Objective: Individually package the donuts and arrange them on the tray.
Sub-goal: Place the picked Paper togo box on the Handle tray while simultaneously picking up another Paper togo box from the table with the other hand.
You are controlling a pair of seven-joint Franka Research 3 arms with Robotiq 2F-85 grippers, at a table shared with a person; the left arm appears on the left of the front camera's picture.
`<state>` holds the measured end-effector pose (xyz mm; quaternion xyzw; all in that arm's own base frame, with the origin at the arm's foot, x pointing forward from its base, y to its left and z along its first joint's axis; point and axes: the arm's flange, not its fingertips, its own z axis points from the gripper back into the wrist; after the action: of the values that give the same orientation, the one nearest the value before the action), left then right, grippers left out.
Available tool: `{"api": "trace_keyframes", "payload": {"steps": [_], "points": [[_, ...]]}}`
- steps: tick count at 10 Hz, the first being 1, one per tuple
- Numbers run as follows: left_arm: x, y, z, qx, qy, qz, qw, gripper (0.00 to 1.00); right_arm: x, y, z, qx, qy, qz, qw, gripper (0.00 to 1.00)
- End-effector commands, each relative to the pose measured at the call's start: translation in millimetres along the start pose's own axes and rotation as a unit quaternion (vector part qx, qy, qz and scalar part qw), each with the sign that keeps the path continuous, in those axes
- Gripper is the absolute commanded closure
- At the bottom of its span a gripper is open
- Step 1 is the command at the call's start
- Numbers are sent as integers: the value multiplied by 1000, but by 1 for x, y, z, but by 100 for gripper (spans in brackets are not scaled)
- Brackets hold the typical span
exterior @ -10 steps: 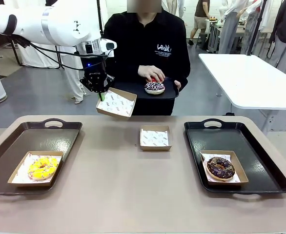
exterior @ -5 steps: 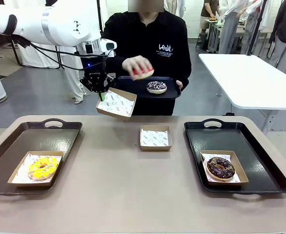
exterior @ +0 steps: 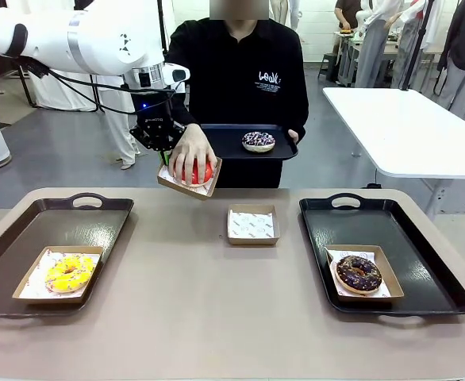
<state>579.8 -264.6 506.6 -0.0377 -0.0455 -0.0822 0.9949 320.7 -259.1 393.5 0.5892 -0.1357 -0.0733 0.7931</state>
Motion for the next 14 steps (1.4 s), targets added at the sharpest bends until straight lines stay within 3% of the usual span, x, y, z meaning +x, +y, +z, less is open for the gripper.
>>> {"api": "trace_keyframes", "payload": {"steps": [1, 14], "points": [[-3, 2, 0, -5, 0, -2, 1000, 100, -2, -2, -2, 4, 0, -1, 1000, 0], [-3, 2, 0, -5, 0, -2, 1000, 100, -2, -2, -2, 4, 0, -1, 1000, 0]]}}
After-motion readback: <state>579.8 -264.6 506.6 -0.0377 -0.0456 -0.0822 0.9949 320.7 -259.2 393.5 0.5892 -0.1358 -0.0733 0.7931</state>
